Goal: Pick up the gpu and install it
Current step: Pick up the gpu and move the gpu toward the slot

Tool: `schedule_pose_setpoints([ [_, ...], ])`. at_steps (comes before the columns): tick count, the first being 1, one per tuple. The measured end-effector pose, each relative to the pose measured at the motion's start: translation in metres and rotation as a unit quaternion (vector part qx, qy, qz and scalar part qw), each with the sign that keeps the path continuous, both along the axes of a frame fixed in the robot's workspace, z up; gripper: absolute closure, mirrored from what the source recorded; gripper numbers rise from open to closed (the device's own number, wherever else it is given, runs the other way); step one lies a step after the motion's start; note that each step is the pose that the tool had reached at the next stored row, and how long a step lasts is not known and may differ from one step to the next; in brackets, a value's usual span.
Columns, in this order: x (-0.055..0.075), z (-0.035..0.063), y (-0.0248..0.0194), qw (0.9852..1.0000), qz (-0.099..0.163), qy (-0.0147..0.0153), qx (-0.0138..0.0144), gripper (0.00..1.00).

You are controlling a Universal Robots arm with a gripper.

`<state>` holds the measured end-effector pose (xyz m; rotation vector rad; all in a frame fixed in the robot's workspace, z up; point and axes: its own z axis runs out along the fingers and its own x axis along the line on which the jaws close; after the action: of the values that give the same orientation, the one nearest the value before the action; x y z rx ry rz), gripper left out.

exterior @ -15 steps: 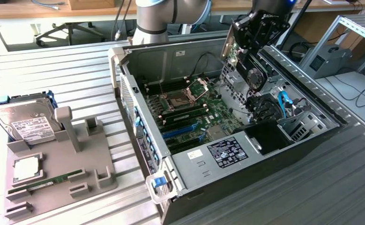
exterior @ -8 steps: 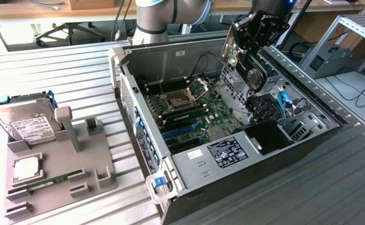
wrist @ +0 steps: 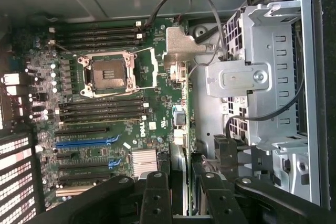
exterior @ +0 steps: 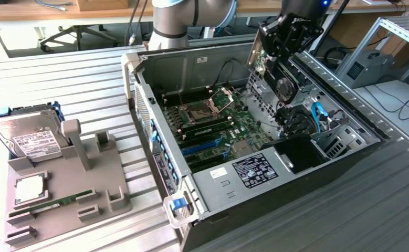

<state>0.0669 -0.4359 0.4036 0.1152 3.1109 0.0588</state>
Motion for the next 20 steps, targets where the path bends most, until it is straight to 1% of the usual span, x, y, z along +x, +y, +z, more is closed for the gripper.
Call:
schedule_pose_setpoints([
  [7,0.0,-0.0046,0.0,1.0,0.0,0.0,0.0,0.73],
  [10,0.0,-0.0084,0.0,1.0,0.0,0.0,0.0,0.73],
  [20,0.0,-0.0136,0.0,1.0,0.0,0.0,0.0,0.73],
])
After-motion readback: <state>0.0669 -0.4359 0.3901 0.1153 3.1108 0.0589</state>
